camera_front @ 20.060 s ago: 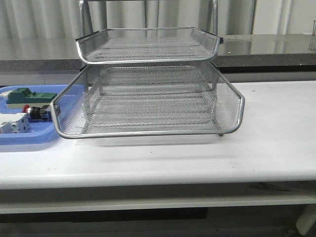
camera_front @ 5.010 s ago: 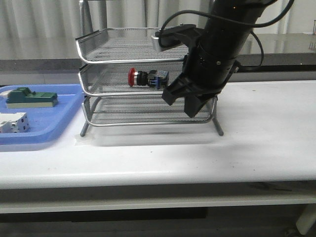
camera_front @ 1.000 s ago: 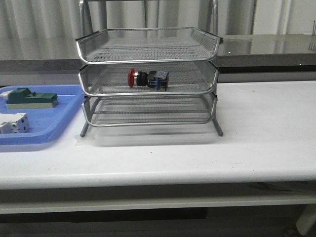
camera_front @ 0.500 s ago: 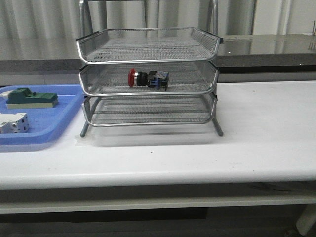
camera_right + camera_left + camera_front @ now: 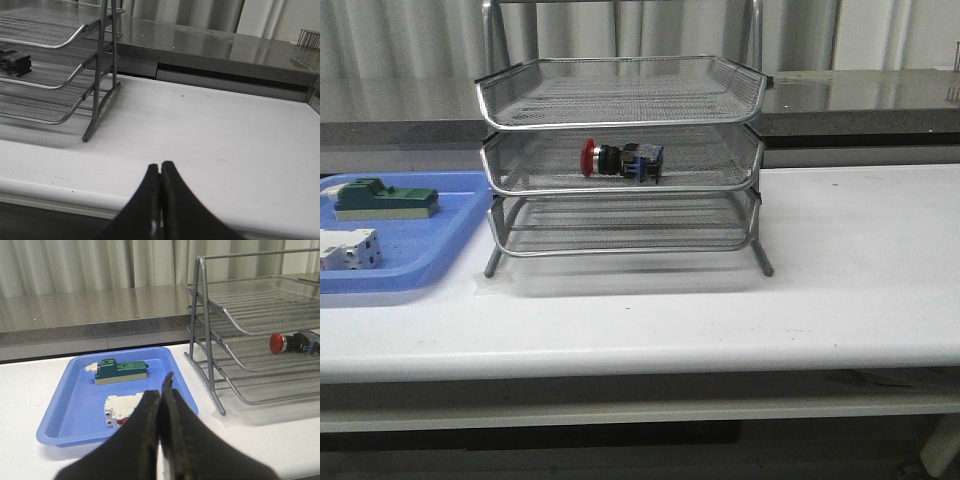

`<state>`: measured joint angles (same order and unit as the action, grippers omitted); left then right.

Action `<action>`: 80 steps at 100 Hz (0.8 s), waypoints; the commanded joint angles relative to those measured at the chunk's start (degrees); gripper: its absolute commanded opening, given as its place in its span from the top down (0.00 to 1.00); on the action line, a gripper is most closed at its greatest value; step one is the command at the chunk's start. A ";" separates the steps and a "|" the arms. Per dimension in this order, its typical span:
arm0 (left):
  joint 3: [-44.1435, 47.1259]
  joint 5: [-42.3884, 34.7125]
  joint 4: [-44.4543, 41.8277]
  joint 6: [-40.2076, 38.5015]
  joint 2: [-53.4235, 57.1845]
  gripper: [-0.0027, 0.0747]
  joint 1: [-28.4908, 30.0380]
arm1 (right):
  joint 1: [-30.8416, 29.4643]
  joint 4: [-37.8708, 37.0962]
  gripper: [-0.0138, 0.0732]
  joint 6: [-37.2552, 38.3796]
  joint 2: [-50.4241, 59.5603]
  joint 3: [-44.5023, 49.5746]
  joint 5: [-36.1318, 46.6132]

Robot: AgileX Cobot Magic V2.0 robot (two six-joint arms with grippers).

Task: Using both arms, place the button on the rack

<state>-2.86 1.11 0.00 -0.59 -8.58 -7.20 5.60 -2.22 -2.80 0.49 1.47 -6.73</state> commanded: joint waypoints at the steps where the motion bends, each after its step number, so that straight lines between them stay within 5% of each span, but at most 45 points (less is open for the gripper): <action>1: 0.49 -4.27 -0.51 -1.04 2.00 0.99 0.08 | -0.22 0.00 0.92 -0.20 0.78 0.12 4.59; 21: 4.44 -4.27 -4.34 -7.00 7.31 0.99 1.98 | -0.22 0.00 0.92 -0.20 0.78 0.12 4.59; 80: 4.94 -3.54 -4.34 -6.97 10.66 0.99 5.93 | -0.22 0.00 0.92 -0.20 0.78 0.12 4.59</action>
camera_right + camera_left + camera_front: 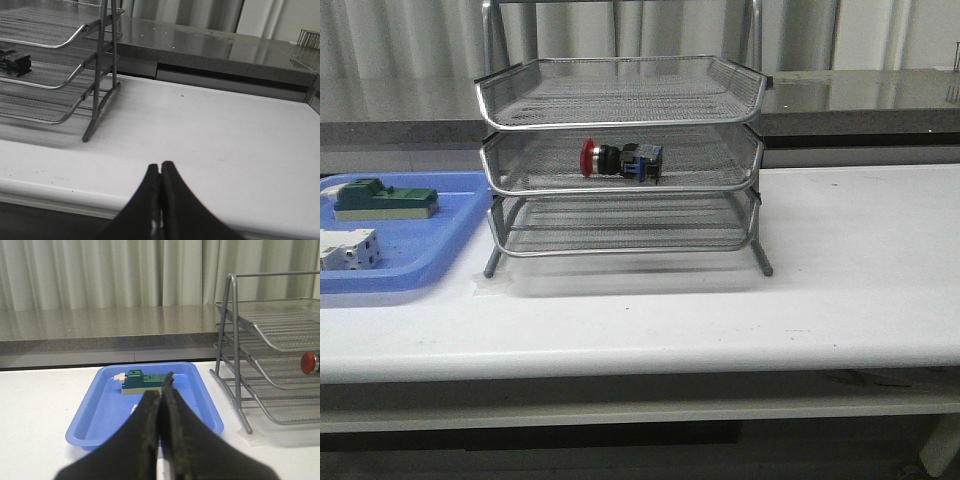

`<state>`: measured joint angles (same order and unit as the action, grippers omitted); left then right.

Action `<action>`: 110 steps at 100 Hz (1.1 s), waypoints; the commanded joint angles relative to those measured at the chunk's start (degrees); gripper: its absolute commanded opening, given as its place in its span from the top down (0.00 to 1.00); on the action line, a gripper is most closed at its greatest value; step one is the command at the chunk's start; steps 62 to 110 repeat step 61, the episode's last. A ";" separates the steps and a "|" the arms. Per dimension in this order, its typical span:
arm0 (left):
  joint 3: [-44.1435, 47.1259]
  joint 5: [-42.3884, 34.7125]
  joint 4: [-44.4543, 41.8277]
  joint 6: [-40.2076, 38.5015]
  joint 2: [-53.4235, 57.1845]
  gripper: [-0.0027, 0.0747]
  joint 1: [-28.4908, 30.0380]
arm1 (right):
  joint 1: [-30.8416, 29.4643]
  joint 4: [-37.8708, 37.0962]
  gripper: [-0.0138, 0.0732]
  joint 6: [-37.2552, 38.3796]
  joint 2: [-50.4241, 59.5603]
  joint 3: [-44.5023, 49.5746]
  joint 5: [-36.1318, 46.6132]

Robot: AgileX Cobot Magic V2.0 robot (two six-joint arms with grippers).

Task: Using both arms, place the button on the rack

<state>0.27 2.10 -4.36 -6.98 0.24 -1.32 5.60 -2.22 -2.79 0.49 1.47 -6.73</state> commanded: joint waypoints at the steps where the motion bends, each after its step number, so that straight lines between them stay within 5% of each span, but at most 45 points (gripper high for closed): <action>1: 1.81 -4.53 0.02 -0.58 1.84 0.99 0.04 | -0.22 0.00 0.92 -0.21 0.78 0.12 4.59; 110: 1.81 -4.53 1.29 -0.58 1.84 0.99 0.04 | -0.22 0.00 0.92 -0.21 0.78 0.12 4.54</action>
